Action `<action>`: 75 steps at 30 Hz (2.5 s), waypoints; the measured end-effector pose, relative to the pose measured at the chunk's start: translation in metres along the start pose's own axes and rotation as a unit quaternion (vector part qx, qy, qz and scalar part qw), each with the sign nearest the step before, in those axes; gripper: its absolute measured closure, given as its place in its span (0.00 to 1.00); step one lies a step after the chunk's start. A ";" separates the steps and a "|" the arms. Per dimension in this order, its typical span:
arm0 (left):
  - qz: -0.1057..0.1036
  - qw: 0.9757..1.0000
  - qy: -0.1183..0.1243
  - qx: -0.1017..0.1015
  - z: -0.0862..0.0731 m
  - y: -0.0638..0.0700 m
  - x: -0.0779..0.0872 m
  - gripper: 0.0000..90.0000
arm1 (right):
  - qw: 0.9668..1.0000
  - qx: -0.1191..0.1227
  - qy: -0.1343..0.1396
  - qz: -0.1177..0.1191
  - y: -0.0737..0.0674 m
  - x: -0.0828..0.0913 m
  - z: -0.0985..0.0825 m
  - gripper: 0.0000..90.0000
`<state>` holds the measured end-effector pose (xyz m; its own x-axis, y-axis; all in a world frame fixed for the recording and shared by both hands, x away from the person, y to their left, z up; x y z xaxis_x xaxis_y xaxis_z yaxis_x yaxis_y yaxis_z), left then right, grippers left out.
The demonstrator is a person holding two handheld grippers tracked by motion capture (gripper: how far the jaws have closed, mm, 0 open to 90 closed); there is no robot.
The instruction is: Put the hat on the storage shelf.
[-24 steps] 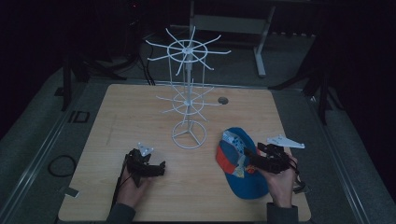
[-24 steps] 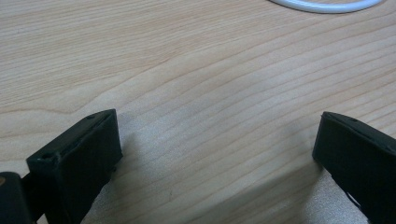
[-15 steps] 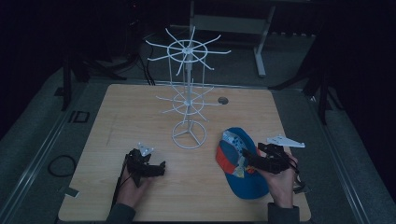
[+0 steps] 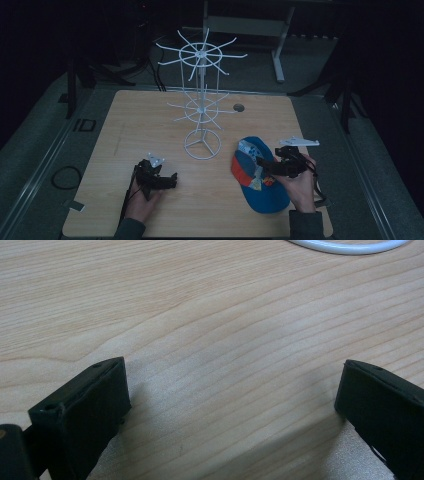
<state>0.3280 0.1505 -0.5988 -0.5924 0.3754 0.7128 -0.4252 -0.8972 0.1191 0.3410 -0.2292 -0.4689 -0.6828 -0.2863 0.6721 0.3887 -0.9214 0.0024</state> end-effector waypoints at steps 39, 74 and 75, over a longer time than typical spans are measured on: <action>-0.001 1.000 -0.003 -0.001 0.000 0.000 0.000 0.02 | 0.987 0.023 -0.156 -0.037 0.017 -0.090 -0.008 0.60; -0.001 1.000 -0.002 -0.001 0.000 0.000 0.000 0.02 | 0.993 0.044 -0.112 0.003 0.011 -0.057 -0.006 0.97; -0.001 1.000 -0.002 -0.001 0.000 0.000 0.000 0.02 | 0.993 0.045 -0.109 0.004 0.011 -0.055 -0.006 0.97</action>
<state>0.3279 0.1502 -0.5987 -0.5887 0.3757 0.7157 -0.4279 -0.8960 0.1185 0.3795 -0.2248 -0.5103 -0.5325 -0.2215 0.8169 0.4543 -0.8892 0.0550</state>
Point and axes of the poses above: each handheld gripper's, and its own axes: x roughly backward along the jaws, z roughly out of its top, y roughly to its right, the point moved 4 cm from there along -x, roughly forward along the jaws, and after that the axes turned 9 degrees about -z, right-handed, at the moved point
